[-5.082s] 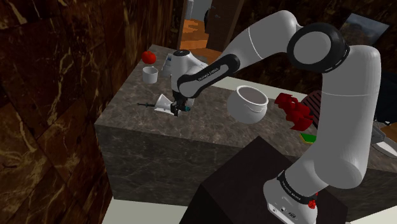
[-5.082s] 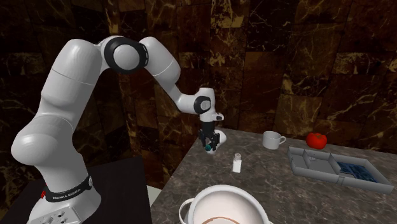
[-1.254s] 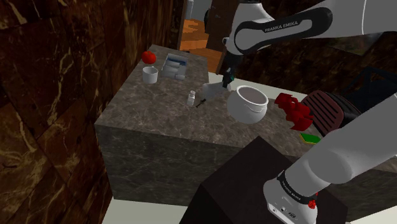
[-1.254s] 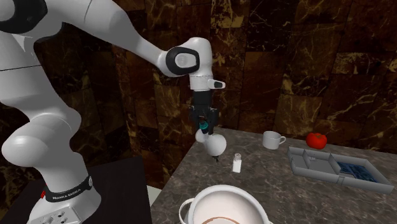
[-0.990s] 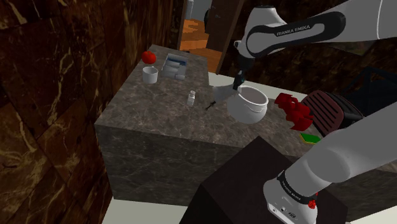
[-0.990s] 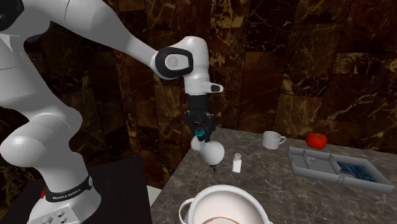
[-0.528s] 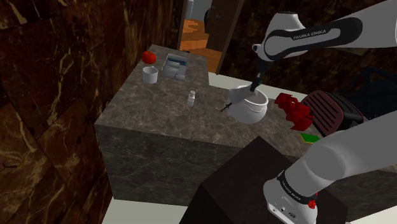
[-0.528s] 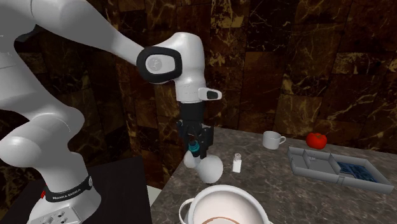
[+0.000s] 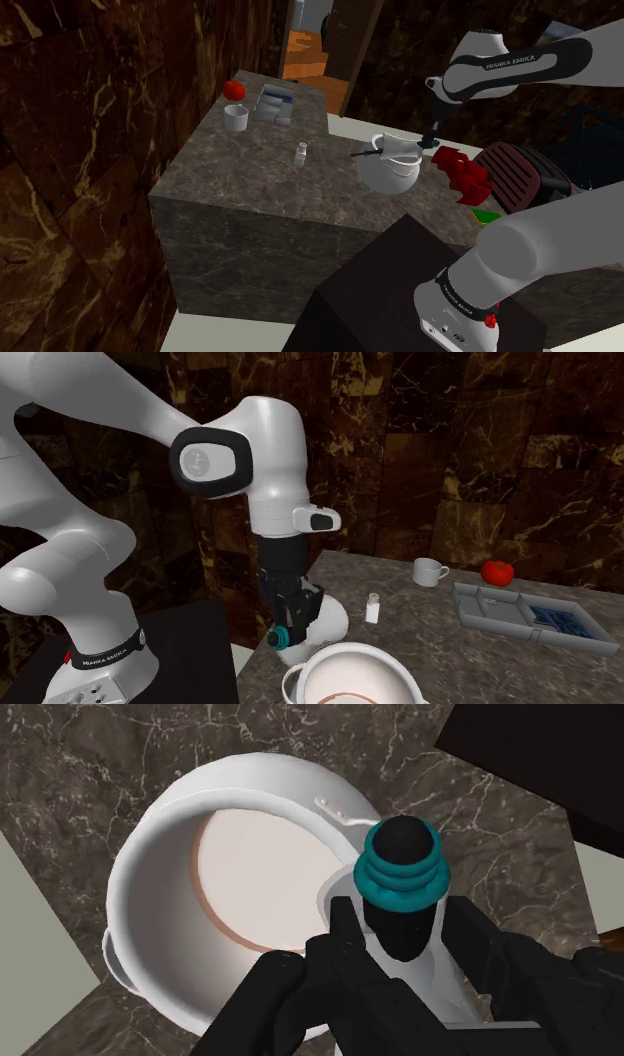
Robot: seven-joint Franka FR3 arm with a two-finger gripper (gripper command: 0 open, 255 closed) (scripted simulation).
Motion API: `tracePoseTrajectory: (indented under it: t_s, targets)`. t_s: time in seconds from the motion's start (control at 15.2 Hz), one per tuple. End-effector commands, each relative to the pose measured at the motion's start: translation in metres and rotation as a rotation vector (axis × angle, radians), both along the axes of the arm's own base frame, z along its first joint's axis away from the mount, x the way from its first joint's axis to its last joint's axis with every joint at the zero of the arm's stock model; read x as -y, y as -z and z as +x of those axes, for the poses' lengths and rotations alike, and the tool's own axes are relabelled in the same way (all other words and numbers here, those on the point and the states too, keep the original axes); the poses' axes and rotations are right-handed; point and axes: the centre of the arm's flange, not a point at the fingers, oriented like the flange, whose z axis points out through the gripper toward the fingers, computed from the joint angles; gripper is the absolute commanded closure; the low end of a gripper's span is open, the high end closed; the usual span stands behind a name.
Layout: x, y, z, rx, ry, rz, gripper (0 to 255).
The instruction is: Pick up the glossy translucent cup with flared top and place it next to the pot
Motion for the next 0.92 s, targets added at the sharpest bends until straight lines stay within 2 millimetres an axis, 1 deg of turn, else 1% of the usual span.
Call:
tracePoseTrajectory:
  t_s: [0.0,0.79,0.86]
  targets:
    - [0.023,-0.002,-0.017,0.001,0.0,-0.002,255]
    - [0.151,-0.002,-0.11,0.001,0.0,-0.002,255]
    - [0.14,-0.002,-0.101,0.002,0.001,-0.001,255]
